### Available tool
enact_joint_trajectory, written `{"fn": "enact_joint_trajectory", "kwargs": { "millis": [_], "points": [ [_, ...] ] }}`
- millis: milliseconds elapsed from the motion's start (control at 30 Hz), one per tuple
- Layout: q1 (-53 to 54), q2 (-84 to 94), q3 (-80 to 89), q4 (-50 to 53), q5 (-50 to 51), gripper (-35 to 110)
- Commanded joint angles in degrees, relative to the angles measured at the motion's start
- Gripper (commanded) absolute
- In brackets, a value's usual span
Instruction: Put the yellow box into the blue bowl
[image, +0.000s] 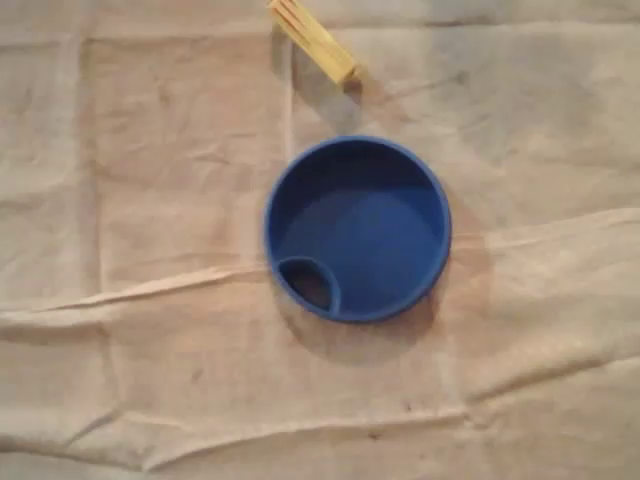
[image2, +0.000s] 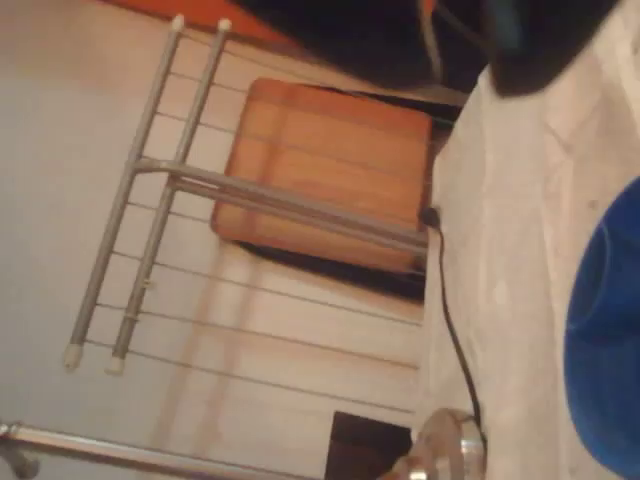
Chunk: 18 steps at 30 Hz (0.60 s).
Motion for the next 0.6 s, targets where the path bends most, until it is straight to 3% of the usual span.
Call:
{"fn": "enact_joint_trajectory", "kwargs": {
  "millis": [0,567],
  "points": [
    [-0.7,2.29,-0.26,-0.88,0.62,2],
    [-0.62,2.29,-0.7,-0.53,1.14,2]
  ]
}}
